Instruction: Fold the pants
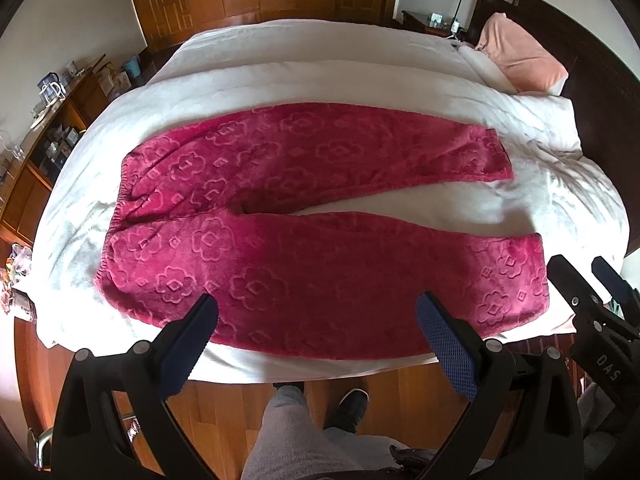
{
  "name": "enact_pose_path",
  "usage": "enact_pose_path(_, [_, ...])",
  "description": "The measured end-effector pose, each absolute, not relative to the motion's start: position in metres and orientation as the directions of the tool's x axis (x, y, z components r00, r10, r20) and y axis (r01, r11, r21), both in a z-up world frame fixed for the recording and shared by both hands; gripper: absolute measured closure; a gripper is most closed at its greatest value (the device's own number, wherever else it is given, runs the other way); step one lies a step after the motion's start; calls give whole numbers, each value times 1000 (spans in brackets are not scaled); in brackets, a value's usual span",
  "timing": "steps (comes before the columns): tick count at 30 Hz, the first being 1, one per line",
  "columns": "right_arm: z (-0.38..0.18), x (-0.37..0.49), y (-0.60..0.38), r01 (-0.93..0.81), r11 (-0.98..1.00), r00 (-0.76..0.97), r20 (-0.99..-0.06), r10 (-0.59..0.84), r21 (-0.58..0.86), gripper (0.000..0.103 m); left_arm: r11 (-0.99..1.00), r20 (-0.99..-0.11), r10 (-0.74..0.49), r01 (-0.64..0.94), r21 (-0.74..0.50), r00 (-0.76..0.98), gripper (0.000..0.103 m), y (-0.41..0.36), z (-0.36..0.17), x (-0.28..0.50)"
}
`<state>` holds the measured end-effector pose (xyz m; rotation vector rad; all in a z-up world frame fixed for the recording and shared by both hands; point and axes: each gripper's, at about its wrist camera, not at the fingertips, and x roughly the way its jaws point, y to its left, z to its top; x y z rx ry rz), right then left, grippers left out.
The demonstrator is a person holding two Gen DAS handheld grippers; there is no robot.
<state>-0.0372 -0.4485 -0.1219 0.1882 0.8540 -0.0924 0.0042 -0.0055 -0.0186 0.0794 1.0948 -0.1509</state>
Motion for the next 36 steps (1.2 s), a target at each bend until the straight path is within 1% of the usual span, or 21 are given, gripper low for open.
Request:
enact_pose_path(5, [-124,-36,-452,156,979,654,-757,-5,128,3,989,-892,-70,150,-2,447,5,-6,-21,8])
enact_pose_path(10, [-125,-32,-456,153,980,656,-755,-3,129,3,993,-894,-30,118,26,447,5,1,-23,17])
enact_pose_path(14, [-118,-21,-462,122,986,666,-746,8,118,3,994,-889,-1,100,51,459,5,6,-20,25])
enact_pose_path(18, [-116,-1,-470,133,981,670,-742,18,143,3,995,-884,35,64,73,466,5,20,-19,41])
enact_pose_path(23, [-120,25,-472,152,976,665,-747,15,154,3,996,-885,62,29,84,462,5,40,-23,73])
enact_pose_path(28, [-126,57,-470,165,973,641,-768,21,164,3,995,-879,79,15,98,470,5,59,-28,122])
enact_pose_path(36, [-152,124,-464,208,963,574,-818,22,172,3,988,-889,147,-14,156,434,5,109,-63,217])
